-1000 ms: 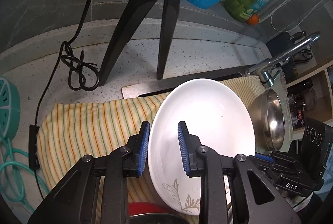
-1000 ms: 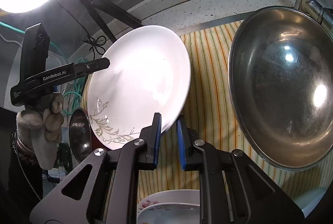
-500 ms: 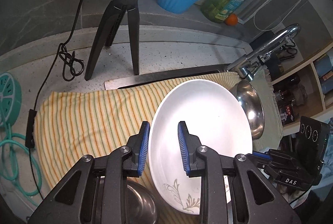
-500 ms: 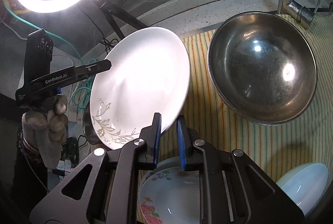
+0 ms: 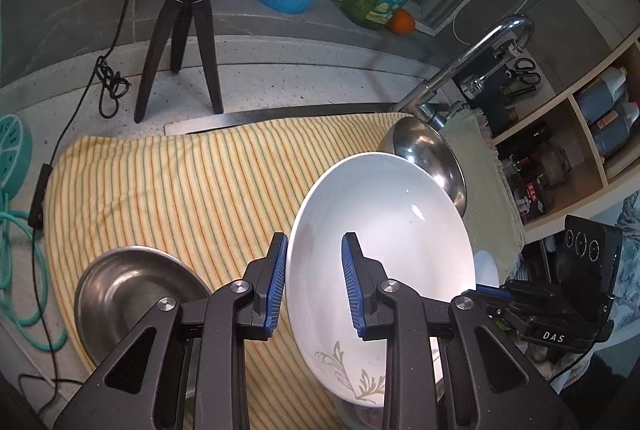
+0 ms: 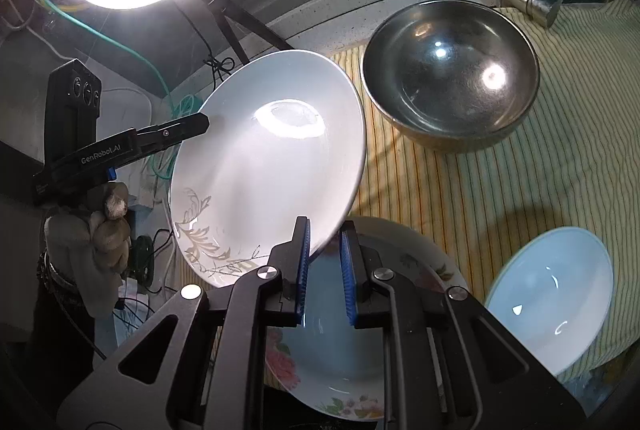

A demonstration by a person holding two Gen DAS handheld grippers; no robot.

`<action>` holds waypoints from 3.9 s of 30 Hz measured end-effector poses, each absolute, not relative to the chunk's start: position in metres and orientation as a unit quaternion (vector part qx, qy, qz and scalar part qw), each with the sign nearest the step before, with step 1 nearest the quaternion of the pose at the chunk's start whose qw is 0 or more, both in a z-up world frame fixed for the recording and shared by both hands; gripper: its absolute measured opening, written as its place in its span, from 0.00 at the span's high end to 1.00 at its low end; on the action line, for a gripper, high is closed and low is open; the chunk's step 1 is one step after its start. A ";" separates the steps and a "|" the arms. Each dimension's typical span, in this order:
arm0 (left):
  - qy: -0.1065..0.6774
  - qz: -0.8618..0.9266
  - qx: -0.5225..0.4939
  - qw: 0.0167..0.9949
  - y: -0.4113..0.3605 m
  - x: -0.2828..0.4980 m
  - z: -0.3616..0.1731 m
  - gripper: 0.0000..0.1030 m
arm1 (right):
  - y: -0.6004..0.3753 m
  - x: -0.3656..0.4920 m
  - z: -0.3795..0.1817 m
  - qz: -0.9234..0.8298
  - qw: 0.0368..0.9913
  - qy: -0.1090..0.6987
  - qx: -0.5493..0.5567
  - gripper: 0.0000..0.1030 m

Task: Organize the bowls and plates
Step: 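Lift the white plate with both grippers and carry it toward the stack, then lower the leaf-print white plate onto the floral plate stack with both grippers, then open both grippers and release the white plate on the stack, then move both grippers to the rim of the large steel bowl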

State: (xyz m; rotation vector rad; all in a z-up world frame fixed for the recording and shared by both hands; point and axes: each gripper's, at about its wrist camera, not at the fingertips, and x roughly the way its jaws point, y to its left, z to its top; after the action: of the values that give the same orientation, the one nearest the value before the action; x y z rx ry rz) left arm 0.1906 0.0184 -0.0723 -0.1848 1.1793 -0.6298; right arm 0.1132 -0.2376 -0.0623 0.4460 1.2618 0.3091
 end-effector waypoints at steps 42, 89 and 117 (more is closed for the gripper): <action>0.594 -0.294 -0.072 0.745 -0.024 0.083 -0.118 0.75 | -0.272 0.001 -0.104 0.128 0.735 0.637 0.195 0.85; 0.555 -0.273 0.023 0.786 -0.036 0.071 -0.097 0.71 | -0.271 0.001 -0.102 0.125 0.738 0.641 0.169 0.81; 0.515 -0.260 -0.115 0.809 -0.047 0.105 -0.063 0.45 | -0.365 0.055 -0.022 0.121 0.807 0.536 0.217 0.36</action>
State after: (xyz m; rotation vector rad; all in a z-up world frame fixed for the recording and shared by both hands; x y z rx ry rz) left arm 0.1049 -0.0469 -0.0635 -0.2457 1.1017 -0.5551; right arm 0.0552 -0.3645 -0.0223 0.4648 1.1475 0.2585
